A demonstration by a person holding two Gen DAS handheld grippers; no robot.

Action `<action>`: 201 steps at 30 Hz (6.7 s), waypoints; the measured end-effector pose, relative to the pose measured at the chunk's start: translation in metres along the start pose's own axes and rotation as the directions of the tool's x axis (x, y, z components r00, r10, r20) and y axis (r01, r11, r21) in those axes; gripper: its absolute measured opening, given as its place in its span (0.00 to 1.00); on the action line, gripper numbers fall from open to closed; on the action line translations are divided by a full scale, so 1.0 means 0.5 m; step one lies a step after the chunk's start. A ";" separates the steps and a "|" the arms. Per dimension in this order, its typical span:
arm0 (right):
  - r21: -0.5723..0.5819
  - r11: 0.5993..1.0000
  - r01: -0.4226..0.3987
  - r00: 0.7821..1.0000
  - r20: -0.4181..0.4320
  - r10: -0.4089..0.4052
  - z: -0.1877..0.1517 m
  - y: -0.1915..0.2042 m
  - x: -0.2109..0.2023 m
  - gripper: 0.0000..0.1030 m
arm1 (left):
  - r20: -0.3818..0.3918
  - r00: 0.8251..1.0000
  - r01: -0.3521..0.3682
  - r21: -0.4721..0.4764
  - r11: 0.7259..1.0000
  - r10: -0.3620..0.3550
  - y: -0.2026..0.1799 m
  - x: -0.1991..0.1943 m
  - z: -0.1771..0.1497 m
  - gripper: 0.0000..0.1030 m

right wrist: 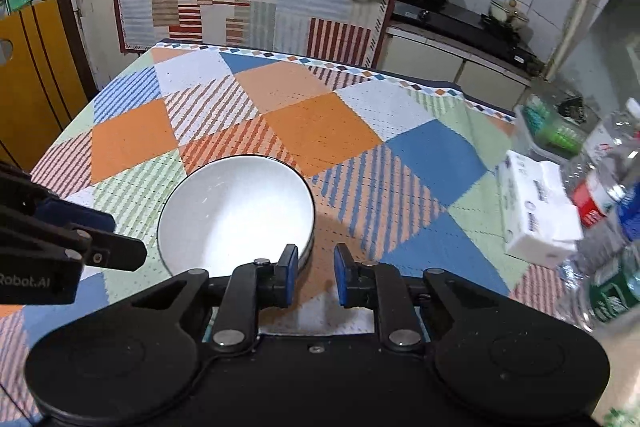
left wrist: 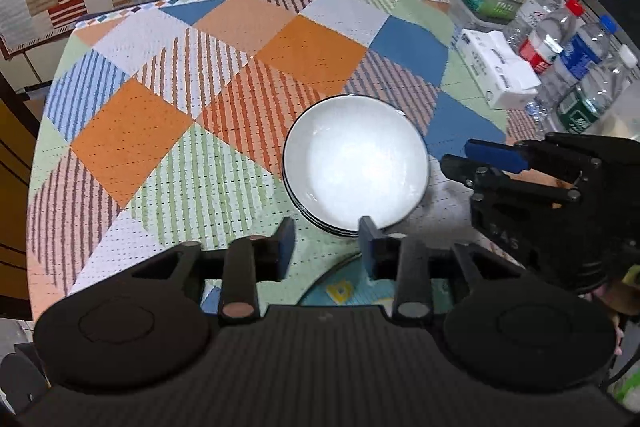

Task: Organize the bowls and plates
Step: 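Lower the nested bowls onto the cloth beside the plate stack, then open both grippers and move them to the third white bowl, then grasp the third white bowl rim with both grippers, then lift the third bowl with both grippers and carry it over the nested bowls, then lower the third bowl into the nested bowls and open both grippers, then grasp the rim of the three-bowl stack with both grippers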

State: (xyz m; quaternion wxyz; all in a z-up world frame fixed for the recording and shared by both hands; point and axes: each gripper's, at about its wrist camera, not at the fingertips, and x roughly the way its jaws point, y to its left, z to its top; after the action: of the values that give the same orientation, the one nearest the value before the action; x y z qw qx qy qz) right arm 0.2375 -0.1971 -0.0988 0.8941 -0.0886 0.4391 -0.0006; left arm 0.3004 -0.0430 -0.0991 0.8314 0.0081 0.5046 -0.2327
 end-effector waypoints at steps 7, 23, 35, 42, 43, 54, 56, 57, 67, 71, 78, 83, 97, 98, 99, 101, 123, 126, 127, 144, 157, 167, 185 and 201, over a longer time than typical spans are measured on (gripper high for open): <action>0.016 1.000 -0.025 1.000 -0.016 0.025 -0.023 -0.033 -0.092 0.27 | 0.016 1.000 -0.003 0.066 0.998 0.002 -0.046 -0.092 0.007 0.48; 0.048 0.996 -0.076 0.996 -0.034 0.078 -0.127 -0.101 -0.296 0.56 | 0.033 0.998 0.042 0.216 0.975 -0.050 -0.172 -0.269 -0.088 0.63; 0.048 0.998 -0.030 0.999 0.026 0.029 -0.242 -0.170 -0.371 0.67 | -0.013 0.998 0.058 0.275 0.960 -0.056 -0.267 -0.229 -0.149 0.76; 0.147 0.989 -0.011 1.000 -0.006 0.012 -0.321 -0.220 -0.329 0.67 | -0.036 0.998 0.062 0.306 0.950 -0.054 -0.309 -0.154 -0.176 0.78; 0.186 0.982 -0.019 1.000 -0.013 0.022 -0.329 -0.227 -0.323 0.67 | -0.031 0.998 0.061 0.315 0.947 -0.055 -0.317 -0.140 -0.179 0.78; 0.311 0.950 0.035 0.998 -0.064 -0.016 -0.397 -0.257 -0.239 0.59 | -0.086 0.994 0.090 0.319 0.943 -0.066 -0.380 0.012 -0.192 0.77; 0.316 0.947 0.059 0.996 -0.087 -0.034 -0.404 -0.260 -0.225 0.59 | -0.118 0.989 0.122 0.318 0.940 -0.088 -0.384 0.032 -0.192 0.77; 0.313 0.948 0.052 0.996 -0.086 -0.027 -0.406 -0.261 -0.221 0.59 | -0.122 0.988 0.125 0.322 0.938 -0.089 -0.388 0.039 -0.192 0.77; 0.366 0.927 0.082 0.994 -0.097 -0.049 -0.416 -0.278 -0.167 0.58 | -0.129 0.985 0.151 0.325 0.934 -0.115 -0.414 0.098 -0.188 0.56; 0.389 0.914 0.117 0.990 -0.114 -0.079 -0.422 -0.284 -0.145 0.58 | -0.134 0.983 0.163 0.329 0.930 -0.125 -0.424 0.119 -0.189 0.47; 0.475 0.874 0.102 0.989 -0.141 -0.038 -0.430 -0.303 -0.119 0.22 | -0.110 0.986 0.159 0.377 0.913 -0.126 -0.443 0.135 -0.196 0.13; 0.504 0.858 0.094 0.990 -0.139 -0.026 -0.433 -0.301 -0.111 0.16 | -0.135 0.981 0.180 0.323 0.929 -0.143 -0.435 0.146 -0.188 0.11; 0.577 0.817 0.009 0.990 -0.119 0.074 -0.394 -0.286 -0.178 0.15 | -0.132 0.976 0.202 0.222 0.954 -0.176 -0.384 0.021 -0.154 0.10; 0.578 0.816 -0.002 0.991 -0.108 0.079 -0.387 -0.283 -0.189 0.15 | -0.137 0.974 0.206 0.212 0.955 -0.180 -0.378 0.010 -0.151 0.09; 0.576 0.817 -0.012 0.992 -0.097 0.083 -0.382 -0.280 -0.198 0.15 | -0.140 0.974 0.206 0.212 0.955 -0.179 -0.373 0.000 -0.150 0.10; 0.566 0.823 -0.039 0.991 -0.080 0.103 -0.370 -0.272 -0.216 0.15 | -0.131 0.976 0.201 0.221 0.954 -0.175 -0.364 -0.027 -0.151 0.10; 0.379 0.897 -0.227 0.973 0.053 0.224 -0.115 -0.140 -0.232 0.15 | 0.053 0.996 0.063 0.104 0.993 -0.068 -0.158 -0.195 -0.052 0.10; 0.339 0.909 -0.241 0.970 0.068 0.232 -0.084 -0.119 -0.217 0.15 | 0.081 0.995 0.050 0.050 0.997 -0.054 -0.123 -0.196 -0.032 0.10; 0.324 0.914 -0.244 0.970 0.068 0.235 -0.072 -0.111 -0.203 0.15 | 0.094 0.995 0.038 0.045 0.998 -0.042 -0.115 -0.194 -0.028 0.10; 0.102 0.975 -0.195 0.981 0.012 0.195 0.027 -0.046 0.011 0.14 | 0.114 0.993 0.016 -0.081 0.997 -0.007 0.019 -0.007 0.014 0.11; -0.119 0.987 -0.113 0.990 0.073 0.122 0.025 -0.011 0.056 0.14 | 0.120 0.993 0.005 -0.033 0.999 -0.001 0.026 0.062 -0.008 0.12; -0.228 0.973 -0.020 0.994 0.097 0.043 0.013 0.019 0.074 0.14 | 0.168 0.986 -0.001 -0.025 1.000 0.005 0.035 0.062 -0.019 0.14; 0.286 0.932 -0.222 0.973 0.126 0.193 -0.037 -0.105 0.015 0.57 | 0.133 0.990 0.064 -0.135 0.989 -0.046 0.090 0.017 -0.001 0.67; 0.609 0.754 -0.245 0.939 -0.045 0.341 -0.029 -0.129 0.156 0.72 | 0.076 0.961 0.274 -0.406 0.872 -0.266 0.191 0.150 -0.032 0.74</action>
State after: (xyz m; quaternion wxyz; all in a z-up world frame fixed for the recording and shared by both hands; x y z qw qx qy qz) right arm 0.2788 -0.2692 -0.1583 0.8288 0.2664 0.4921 -0.0044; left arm 0.3534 0.0179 -0.1911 0.7779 -0.2403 0.5312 -0.2346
